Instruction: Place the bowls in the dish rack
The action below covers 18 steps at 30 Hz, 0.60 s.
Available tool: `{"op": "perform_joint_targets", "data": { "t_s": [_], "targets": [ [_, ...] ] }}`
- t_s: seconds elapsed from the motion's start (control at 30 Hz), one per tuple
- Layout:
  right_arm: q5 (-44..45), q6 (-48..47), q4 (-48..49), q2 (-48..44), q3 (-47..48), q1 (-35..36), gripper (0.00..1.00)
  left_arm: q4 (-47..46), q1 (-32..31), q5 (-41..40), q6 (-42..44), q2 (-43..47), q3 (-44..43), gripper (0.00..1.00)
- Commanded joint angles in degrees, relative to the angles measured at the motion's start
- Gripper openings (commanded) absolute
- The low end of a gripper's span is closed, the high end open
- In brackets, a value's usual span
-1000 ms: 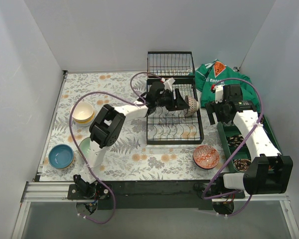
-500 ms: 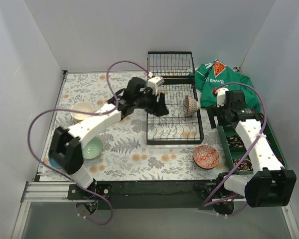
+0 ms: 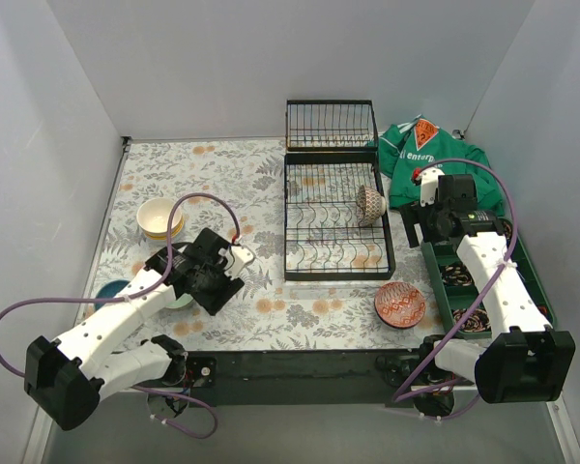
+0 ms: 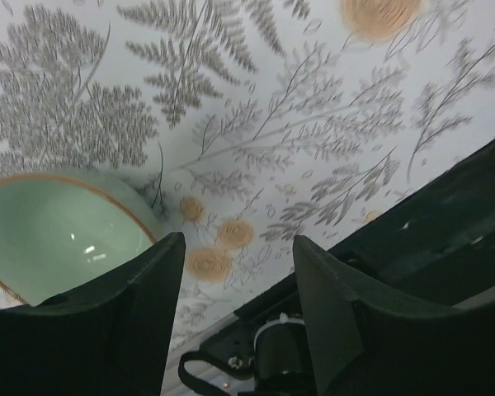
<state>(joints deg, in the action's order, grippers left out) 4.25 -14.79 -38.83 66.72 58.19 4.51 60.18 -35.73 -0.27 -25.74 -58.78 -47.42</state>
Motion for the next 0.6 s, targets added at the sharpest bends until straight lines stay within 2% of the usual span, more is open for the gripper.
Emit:
{"op": "perform_joint_targets", "data": {
  "t_s": [0.0, 0.57],
  "targets": [
    [-1.0, 0.11, 1.04, -1.5, 0.25, -0.21, 0.91, 3.89, 1.27, -5.61, 1.83, 2.53, 2.94, 0.53],
    [-2.41, 0.64, -0.11, -3.61, -1.86, -0.21, 0.9, -1.73, 5.23, -10.62, 2.62, 2.71, 9.0, 0.51]
  ]
}}
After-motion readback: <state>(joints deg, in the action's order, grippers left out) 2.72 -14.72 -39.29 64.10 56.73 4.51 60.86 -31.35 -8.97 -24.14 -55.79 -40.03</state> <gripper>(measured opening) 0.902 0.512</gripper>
